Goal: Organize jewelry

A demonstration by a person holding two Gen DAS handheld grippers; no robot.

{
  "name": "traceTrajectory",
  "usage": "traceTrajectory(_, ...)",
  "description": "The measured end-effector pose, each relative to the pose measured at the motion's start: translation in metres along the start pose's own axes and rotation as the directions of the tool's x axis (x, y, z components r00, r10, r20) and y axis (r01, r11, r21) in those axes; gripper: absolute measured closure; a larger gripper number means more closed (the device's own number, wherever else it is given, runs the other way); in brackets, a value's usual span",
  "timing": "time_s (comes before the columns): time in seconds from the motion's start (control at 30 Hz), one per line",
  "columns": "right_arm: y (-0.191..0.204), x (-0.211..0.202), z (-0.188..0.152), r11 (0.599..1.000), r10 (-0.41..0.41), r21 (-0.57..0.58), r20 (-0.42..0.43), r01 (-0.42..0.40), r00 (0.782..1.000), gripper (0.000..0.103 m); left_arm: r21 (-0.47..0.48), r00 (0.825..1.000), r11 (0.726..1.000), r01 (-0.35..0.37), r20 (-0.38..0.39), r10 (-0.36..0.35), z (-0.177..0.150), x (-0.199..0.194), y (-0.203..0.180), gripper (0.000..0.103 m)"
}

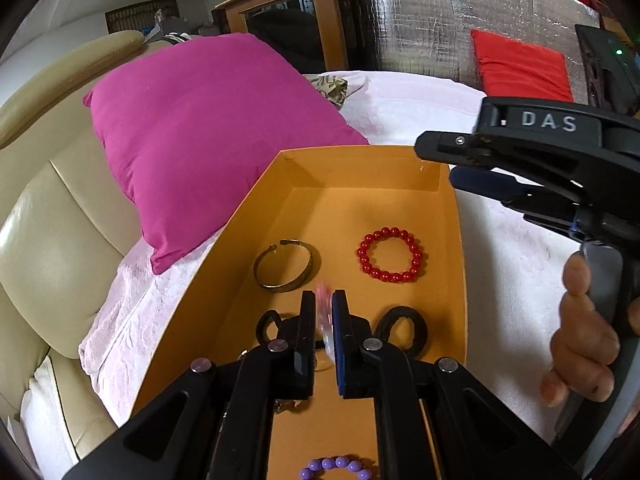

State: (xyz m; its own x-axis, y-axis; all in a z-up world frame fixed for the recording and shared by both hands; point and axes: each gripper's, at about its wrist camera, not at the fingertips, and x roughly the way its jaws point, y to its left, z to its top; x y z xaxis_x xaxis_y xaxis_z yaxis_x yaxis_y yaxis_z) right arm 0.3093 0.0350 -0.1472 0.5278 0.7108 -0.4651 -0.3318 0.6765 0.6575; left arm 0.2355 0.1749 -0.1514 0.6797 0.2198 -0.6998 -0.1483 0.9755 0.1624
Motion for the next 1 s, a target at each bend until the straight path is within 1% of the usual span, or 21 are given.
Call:
traceTrajectory(0.07, 0.0, -0.004, 0.0, 1.0, -0.005, 0.0, 0.007, 0.005, 1.0, 0.059, -0.004, 1.0, 1.0, -0.007, 0.003, 0.007, 0.0, 0.0, 0.001, 0.084)
traceTrajectory(0.1, 0.001, -0.008, -0.001, 1.0, -0.009, 0.0, 0.012, 0.009, 1.0, 0.059, -0.006, 1.0, 1.0, -0.01, 0.006, 0.01, 0.001, -0.001, 0.002, 0.082)
traceTrajectory(0.17, 0.003, -0.013, -0.001, 1.0, -0.012, -0.004, 0.015, 0.012, 1.0, 0.059, -0.012, 1.0, 1.0, -0.021, 0.014, 0.021, 0.001, -0.002, 0.004, 0.07)
traceTrajectory(0.2, 0.004, -0.015, -0.002, 1.0, -0.017, -0.008, 0.018, 0.017, 1.0, 0.059, -0.015, 0.999, 0.999, -0.029, 0.022, 0.03, 0.001, -0.004, 0.005, 0.066)
traceTrajectory(0.27, 0.007, -0.019, -0.002, 1.0, -0.024, -0.016, 0.022, 0.024, 0.999, 0.059, -0.021, 0.998, 0.998, -0.051, 0.036, 0.052, 0.001, -0.007, 0.007, 0.054)
traceTrajectory(0.3, 0.009, -0.022, -0.004, 0.999, -0.029, -0.021, 0.027, 0.03, 0.999, 0.059, -0.025, 0.997, 0.998, -0.061, 0.041, 0.062, 0.001, -0.008, 0.008, 0.051)
traceTrajectory(0.37, 0.013, -0.027, -0.006, 0.999, -0.036, -0.027, 0.031, 0.036, 0.999, 0.059, -0.034, 0.996, 0.997, -0.074, 0.046, 0.076, 0.0, -0.011, 0.011, 0.042)
traceTrajectory(0.43, 0.016, -0.032, -0.008, 0.999, -0.036, -0.029, 0.032, 0.037, 0.999, 0.059, -0.049, 0.994, 0.994, -0.094, 0.049, 0.097, 0.0, -0.013, 0.014, 0.037)
traceTrajectory(0.57, 0.022, -0.044, -0.016, 0.998, -0.046, -0.04, 0.037, 0.048, 0.998, 0.059, -0.062, 0.987, 0.988, -0.143, 0.069, 0.147, -0.002, -0.022, 0.021, 0.035)
traceTrajectory(0.67, 0.028, -0.056, -0.023, 0.996, -0.064, -0.065, 0.035, 0.066, 0.997, 0.059, -0.077, 0.984, 0.984, -0.158, 0.076, 0.164, -0.005, -0.031, 0.024, 0.033)
traceTrajectory(0.83, 0.037, -0.085, -0.036, 0.988, -0.104, -0.113, 0.052, 0.11, 0.993, 0.058, -0.084, 0.977, 0.978, -0.19, 0.082, 0.197, -0.014, -0.049, 0.027, 0.032)
traceTrajectory(0.93, 0.043, -0.103, -0.045, 0.984, -0.114, -0.13, 0.068, 0.122, 0.991, 0.053, -0.093, 0.976, 0.977, -0.192, 0.085, 0.2, -0.019, -0.064, 0.029, 0.031)
traceTrajectory(1.0, 0.048, -0.116, -0.051, 0.98, -0.123, -0.149, 0.078, 0.134, 0.989, 0.053, -0.099, 0.976, 0.977, -0.187, 0.09, 0.196, -0.022, -0.076, 0.031, 0.031)
